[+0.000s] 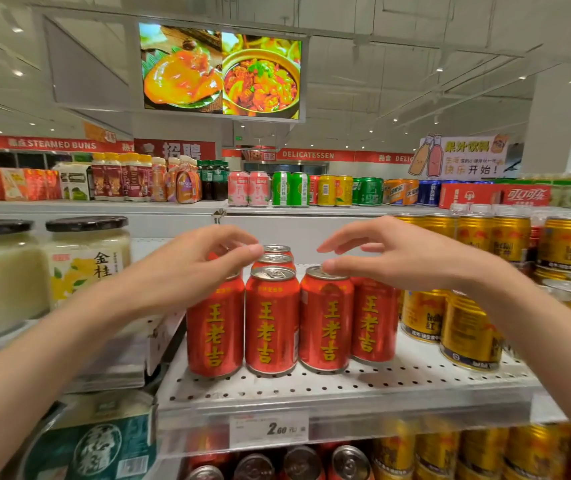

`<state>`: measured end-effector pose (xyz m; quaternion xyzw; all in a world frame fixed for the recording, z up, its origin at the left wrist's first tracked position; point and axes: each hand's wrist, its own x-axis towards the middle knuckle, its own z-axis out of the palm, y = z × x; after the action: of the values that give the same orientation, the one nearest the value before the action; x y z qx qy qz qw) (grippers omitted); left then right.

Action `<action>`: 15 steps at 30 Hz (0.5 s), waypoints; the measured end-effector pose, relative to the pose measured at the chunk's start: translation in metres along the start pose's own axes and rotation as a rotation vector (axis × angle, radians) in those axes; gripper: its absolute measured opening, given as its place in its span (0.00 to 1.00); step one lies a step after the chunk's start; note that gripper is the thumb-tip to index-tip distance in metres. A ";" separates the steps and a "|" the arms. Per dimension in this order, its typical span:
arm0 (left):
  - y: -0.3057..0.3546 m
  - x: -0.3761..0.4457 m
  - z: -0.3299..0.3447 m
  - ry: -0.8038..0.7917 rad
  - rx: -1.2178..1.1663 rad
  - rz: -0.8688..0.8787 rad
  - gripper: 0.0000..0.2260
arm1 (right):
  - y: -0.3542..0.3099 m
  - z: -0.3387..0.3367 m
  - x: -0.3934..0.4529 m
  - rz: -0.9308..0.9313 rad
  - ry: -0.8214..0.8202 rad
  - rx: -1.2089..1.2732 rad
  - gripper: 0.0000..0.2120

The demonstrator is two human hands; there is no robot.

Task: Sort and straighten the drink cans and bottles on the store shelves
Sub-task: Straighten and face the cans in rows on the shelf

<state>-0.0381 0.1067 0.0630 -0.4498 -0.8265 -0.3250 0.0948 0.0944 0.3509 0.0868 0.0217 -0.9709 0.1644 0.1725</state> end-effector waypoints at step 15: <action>-0.052 0.105 0.004 -0.230 0.397 -0.307 0.26 | 0.004 0.020 0.015 -0.014 -0.061 0.016 0.19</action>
<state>-0.1399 0.1608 0.0839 -0.3258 -0.9378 -0.1140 0.0359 0.0733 0.3480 0.0729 0.0350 -0.9742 0.1703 0.1438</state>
